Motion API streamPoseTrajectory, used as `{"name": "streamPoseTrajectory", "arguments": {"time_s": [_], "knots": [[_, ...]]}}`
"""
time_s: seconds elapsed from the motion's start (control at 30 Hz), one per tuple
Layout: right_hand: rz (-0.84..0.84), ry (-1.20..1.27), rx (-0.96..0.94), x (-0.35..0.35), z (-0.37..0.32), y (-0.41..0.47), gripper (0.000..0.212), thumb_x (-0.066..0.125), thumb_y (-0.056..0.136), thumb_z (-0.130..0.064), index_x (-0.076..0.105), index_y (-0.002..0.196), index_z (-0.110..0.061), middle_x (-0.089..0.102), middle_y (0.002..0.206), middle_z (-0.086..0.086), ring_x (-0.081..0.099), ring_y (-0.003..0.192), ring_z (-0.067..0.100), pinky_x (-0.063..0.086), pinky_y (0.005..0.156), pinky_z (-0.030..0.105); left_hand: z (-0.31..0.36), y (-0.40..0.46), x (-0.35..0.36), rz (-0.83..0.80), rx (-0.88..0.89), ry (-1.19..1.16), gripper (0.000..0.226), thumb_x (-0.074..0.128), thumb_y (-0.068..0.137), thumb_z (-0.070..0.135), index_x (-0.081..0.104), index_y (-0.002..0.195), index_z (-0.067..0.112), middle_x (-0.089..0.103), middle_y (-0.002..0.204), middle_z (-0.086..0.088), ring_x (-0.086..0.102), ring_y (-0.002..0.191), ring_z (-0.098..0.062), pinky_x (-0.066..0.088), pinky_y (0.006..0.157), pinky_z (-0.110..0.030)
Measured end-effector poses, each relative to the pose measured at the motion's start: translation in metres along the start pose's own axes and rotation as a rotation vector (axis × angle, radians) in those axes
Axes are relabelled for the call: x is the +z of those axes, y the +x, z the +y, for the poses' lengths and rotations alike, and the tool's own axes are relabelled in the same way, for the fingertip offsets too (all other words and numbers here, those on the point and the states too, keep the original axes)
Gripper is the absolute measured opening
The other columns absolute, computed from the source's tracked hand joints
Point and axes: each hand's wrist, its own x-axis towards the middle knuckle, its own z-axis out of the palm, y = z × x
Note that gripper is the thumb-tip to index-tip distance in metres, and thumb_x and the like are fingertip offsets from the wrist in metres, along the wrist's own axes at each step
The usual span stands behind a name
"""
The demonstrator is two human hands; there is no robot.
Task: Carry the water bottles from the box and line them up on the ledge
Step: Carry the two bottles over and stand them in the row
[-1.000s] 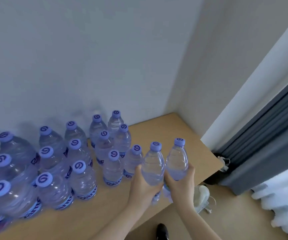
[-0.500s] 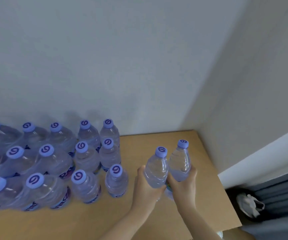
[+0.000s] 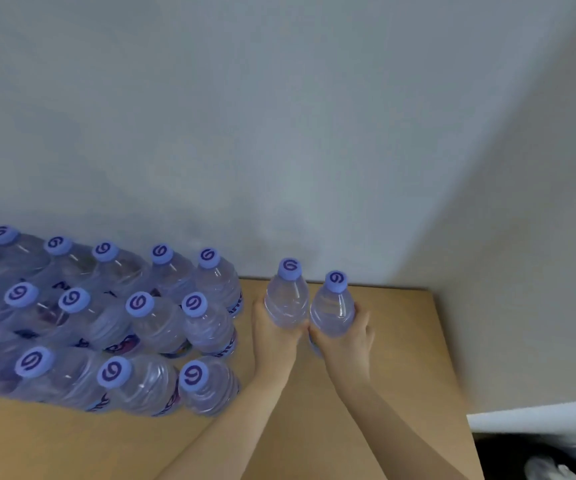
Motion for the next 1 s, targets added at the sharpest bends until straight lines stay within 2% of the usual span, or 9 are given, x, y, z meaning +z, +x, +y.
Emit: {"name": "streamPoseTrajectory", "arguments": {"time_s": [0.17,0.27,0.37,0.43,0.5,0.7,0.83,0.9,1.0], "knots": [[0.017,0.064,-0.072,0.004,-0.013,0.024,0.047,0.070,0.042,-0.039,0.044,0.075,-0.017,0.049,0.070,-0.005,0.040,0.065,0.020,0.038,0.057,0.029,-0.009,0.014,0.003,0.137,-0.059,0.013,0.031,0.068,0.062,-0.009,0.052,0.073,0.015,0.054,0.068,-0.019,0.049,0.060,-0.017,0.042,0.054,-0.032],[-0.055,0.109,-0.205,0.011,-0.019,0.026,0.038,0.069,0.046,-0.024,0.038,0.065,-0.013,0.040,0.056,0.008,0.026,0.060,0.020,0.034,0.046,0.041,-0.019,0.020,0.003,0.123,-0.059,0.000,0.025,0.069,0.068,-0.010,0.050,0.077,0.003,0.052,0.069,-0.014,0.049,0.064,-0.018,0.042,0.058,-0.031],[-0.066,0.166,-0.197,0.014,-0.016,0.024,0.046,0.080,0.050,-0.022,0.051,0.085,-0.030,0.060,0.075,-0.016,0.051,0.072,0.008,0.053,0.062,0.050,-0.024,0.025,0.003,0.136,-0.068,-0.004,0.029,0.067,0.068,-0.012,0.048,0.078,0.006,0.051,0.070,-0.011,0.049,0.065,-0.018,0.041,0.060,-0.033],[-0.068,0.163,-0.173,0.015,-0.011,0.023,0.064,0.087,0.054,-0.028,0.052,0.108,-0.035,0.061,0.105,-0.016,0.060,0.101,0.015,0.053,0.084,0.047,-0.026,0.026,0.002,0.186,-0.097,-0.028,0.039,0.074,0.064,-0.013,0.052,0.089,0.007,0.059,0.084,-0.012,0.058,0.076,-0.022,0.051,0.069,-0.038],[-0.064,0.136,-0.205,0.016,-0.006,0.024,0.072,0.090,0.058,-0.028,0.048,0.117,-0.031,0.059,0.114,-0.012,0.057,0.110,0.017,0.050,0.092,0.045,-0.029,0.026,-0.001,0.188,-0.121,-0.035,0.052,0.078,0.065,-0.011,0.053,0.105,0.010,0.062,0.098,-0.010,0.063,0.091,-0.022,0.054,0.084,-0.042],[-0.047,0.075,-0.290,0.018,-0.008,0.027,0.070,0.090,0.061,-0.028,0.041,0.108,-0.046,0.052,0.108,-0.025,0.053,0.103,0.001,0.047,0.092,0.033,-0.029,0.029,-0.002,0.178,-0.151,-0.044,0.063,0.078,0.068,-0.008,0.050,0.121,0.011,0.063,0.110,-0.010,0.062,0.104,-0.024,0.051,0.093,-0.052],[-0.037,0.042,-0.309,0.020,-0.007,0.030,0.066,0.090,0.062,-0.027,0.040,0.103,-0.045,0.048,0.100,-0.027,0.042,0.101,-0.022,0.039,0.083,0.021,-0.024,0.035,-0.003,0.170,-0.128,-0.046,0.060,0.076,0.067,-0.010,0.058,0.102,0.035,0.068,0.096,0.003,0.065,0.091,-0.012,0.054,0.087,-0.047],[-0.076,0.024,-0.276,0.019,-0.001,0.033,0.067,0.089,0.064,-0.025,0.042,0.111,-0.036,0.047,0.104,-0.024,0.044,0.103,-0.014,0.042,0.090,0.028,-0.026,0.033,-0.005,0.149,-0.116,-0.035,0.062,0.075,0.069,-0.011,0.058,0.099,0.041,0.066,0.094,0.007,0.063,0.088,-0.008,0.054,0.087,-0.044],[-0.133,-0.010,-0.208,0.013,0.013,0.035,0.073,0.083,0.072,-0.016,0.043,0.132,-0.015,0.044,0.121,-0.013,0.045,0.117,0.010,0.044,0.100,0.038,-0.031,0.027,-0.010,0.184,-0.178,-0.034,0.071,0.069,0.077,-0.007,0.044,0.129,0.033,0.058,0.111,0.015,0.057,0.109,-0.010,0.047,0.097,-0.034]]}}
